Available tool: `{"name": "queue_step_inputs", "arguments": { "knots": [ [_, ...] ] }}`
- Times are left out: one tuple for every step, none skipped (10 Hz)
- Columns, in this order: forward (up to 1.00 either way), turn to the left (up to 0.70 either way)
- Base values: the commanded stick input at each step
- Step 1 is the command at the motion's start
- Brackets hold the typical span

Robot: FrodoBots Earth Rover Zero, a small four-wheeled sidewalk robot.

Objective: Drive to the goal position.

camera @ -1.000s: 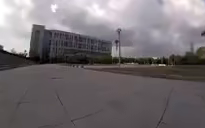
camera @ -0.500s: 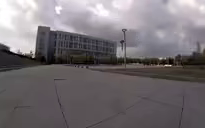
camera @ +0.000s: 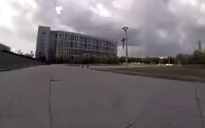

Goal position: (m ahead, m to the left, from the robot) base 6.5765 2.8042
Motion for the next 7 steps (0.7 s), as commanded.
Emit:
{"name": "queue_step_inputs", "arguments": {
  "knots": [
    [0.70, 0.14],
    [0.70, 0.14],
    [0.70, 0.14],
    [0.70, 0.14],
    [0.70, 0.14],
    [0.70, 0.14],
    [0.70, 0.14]
  ]
}}
